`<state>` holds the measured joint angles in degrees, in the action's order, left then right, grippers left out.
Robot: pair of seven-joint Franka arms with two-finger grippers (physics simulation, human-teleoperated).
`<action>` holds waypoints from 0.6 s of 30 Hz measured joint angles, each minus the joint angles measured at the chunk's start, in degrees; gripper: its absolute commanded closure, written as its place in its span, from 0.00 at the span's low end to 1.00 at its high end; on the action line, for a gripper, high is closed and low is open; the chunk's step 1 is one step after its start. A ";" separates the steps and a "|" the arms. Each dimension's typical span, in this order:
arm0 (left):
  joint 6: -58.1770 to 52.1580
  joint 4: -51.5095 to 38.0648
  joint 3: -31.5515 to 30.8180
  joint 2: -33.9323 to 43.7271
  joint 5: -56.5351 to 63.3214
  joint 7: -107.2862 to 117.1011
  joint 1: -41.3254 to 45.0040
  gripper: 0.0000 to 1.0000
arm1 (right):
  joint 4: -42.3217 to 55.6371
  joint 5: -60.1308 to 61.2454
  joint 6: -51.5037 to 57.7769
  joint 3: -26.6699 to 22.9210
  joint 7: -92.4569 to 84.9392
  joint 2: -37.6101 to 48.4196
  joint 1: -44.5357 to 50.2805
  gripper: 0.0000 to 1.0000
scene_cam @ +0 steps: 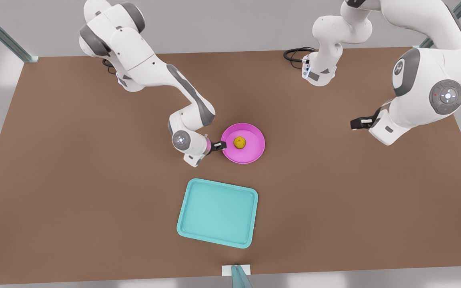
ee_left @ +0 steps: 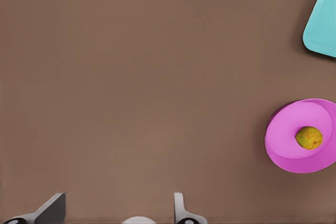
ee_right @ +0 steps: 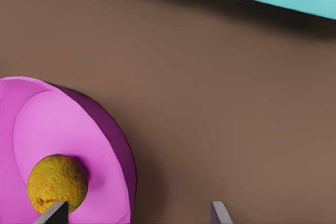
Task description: Place the orange on the plate with the left arm and the plate on the tray with the right arm
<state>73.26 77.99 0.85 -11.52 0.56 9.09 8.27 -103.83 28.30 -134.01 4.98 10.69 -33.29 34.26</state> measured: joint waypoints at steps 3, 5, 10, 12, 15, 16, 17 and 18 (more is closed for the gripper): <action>-0.73 0.17 0.03 -0.16 0.00 -1.40 0.11 0.00 | 1.32 0.16 -0.92 0.09 1.02 -1.90 1.14 0.00; -1.35 0.36 0.03 -0.27 0.02 -2.20 0.07 0.00 | 2.61 0.24 -1.34 0.10 1.62 -3.42 1.95 0.00; -2.54 0.43 0.03 -0.81 0.00 -3.89 -0.32 0.00 | 3.81 0.29 -2.19 0.11 2.83 -6.08 3.31 0.00; -2.91 0.43 0.03 -0.96 -0.02 -4.46 -0.37 0.00 | 3.85 0.29 -2.53 0.11 3.19 -6.79 3.59 0.00; -3.29 0.37 0.03 -1.02 -0.05 -5.19 -0.35 0.00 | 3.89 0.34 -2.91 0.32 3.67 -7.38 4.19 0.00; -3.38 0.36 0.03 -1.02 -0.05 -5.41 -0.35 0.00 | 4.02 0.36 -3.01 0.39 3.81 -7.61 4.35 0.00; -3.46 0.35 0.03 -1.02 -0.04 -5.62 -0.35 0.00 | 4.16 0.37 -3.10 0.45 3.95 -7.75 4.42 0.00; -3.53 0.39 0.03 -1.02 -0.04 -5.81 -0.35 0.00 | 4.24 0.37 -3.17 0.50 4.07 -7.83 4.46 0.00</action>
<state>69.73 78.38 0.88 -12.54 0.53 3.28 7.91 -99.59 28.67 -137.17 5.48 14.77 -41.11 38.73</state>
